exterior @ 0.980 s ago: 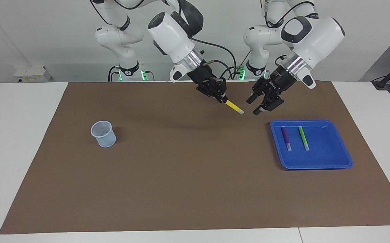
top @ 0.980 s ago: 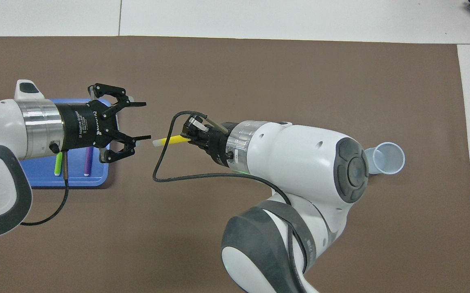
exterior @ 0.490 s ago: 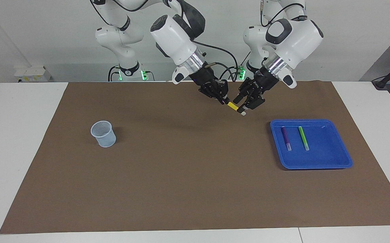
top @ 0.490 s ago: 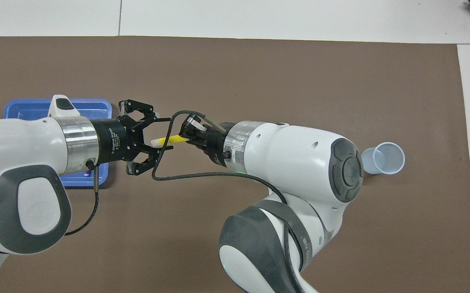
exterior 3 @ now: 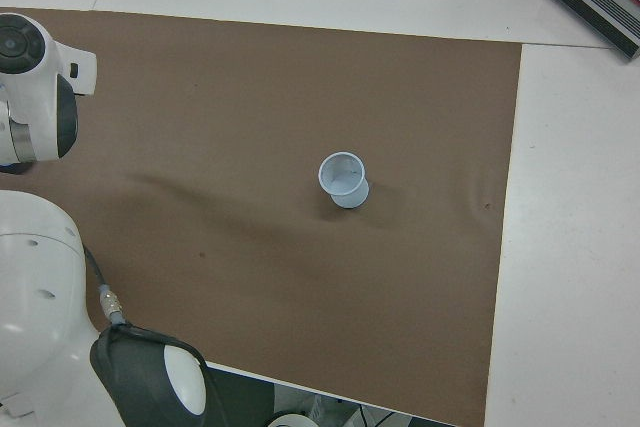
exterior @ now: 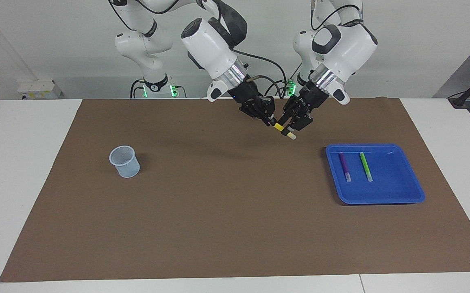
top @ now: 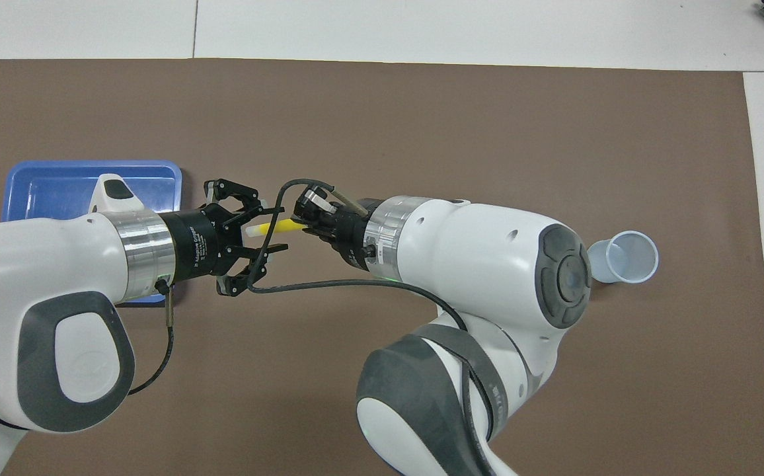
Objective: Right arm passes pens to left for tray arrangement
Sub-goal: 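Carry the yellow pen toward the left gripper while the left gripper approaches, then close the left gripper on the yellow pen and open the right gripper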
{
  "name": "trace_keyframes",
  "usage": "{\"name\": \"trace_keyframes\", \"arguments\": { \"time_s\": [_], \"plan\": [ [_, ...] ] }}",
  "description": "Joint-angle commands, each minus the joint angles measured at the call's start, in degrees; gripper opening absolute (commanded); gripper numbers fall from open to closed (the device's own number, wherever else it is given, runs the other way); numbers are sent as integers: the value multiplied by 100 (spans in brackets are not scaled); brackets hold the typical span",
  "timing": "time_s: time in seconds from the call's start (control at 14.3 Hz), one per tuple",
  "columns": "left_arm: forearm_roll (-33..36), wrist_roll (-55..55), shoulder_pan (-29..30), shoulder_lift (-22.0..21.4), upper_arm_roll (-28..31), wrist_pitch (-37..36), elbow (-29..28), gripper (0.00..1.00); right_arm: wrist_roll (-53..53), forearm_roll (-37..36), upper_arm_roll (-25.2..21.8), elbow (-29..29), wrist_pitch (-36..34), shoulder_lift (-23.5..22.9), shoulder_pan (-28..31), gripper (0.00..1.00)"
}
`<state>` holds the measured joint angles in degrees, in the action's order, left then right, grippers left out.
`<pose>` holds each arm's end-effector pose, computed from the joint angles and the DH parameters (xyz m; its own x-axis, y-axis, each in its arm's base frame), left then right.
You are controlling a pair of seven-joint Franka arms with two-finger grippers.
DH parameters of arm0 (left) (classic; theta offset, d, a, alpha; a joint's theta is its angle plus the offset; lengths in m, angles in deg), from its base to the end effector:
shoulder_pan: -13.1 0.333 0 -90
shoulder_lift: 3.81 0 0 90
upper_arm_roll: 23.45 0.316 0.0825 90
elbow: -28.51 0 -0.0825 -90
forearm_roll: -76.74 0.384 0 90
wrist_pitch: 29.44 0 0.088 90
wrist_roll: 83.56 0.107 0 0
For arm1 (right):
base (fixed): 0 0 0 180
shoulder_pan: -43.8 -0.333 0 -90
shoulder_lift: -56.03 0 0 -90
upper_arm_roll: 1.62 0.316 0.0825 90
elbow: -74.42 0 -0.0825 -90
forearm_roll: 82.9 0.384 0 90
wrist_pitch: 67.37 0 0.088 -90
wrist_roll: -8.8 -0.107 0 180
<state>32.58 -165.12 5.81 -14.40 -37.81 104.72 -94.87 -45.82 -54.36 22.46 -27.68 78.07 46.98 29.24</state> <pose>0.4889 -0.2124 0.5189 0.1601 0.8049 -0.5714 0.9578 0.0133 0.2870 0.5204 0.3880 0.5383 0.8308 -0.5368 -0.1473 -0.4860 -0.5706 -0.6620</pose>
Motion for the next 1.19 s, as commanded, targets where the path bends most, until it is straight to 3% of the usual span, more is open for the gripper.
{"name": "trace_keyframes", "arguments": {
  "time_s": [0.0,0.07,0.35,0.91,0.98,1.05,1.12],
  "plan": [
    [-93,88,-80,-180,56,118,-195,38,-32,152,18,15,89,-26,15,0],
    [-93,80,-71,-180,56,118,-195,36,-32,152,18,15,89,-26,15,0],
    [-93,71,-71,-180,56,110,-195,2,-23,152,18,15,89,-26,32,0],
    [-93,115,-62,-171,65,-31,-134,0,-32,152,18,15,-33,-17,103,0],
    [-93,115,-53,-171,65,-40,-134,0,-32,152,9,32,-138,0,138,39],
    [-93,123,-53,-171,65,-40,-125,0,-6,152,9,32,-217,44,155,99],
    [-93,124,-53,-171,65,-40,-125,0,12,152,1,24,-288,114,173,100]
  ]
}}
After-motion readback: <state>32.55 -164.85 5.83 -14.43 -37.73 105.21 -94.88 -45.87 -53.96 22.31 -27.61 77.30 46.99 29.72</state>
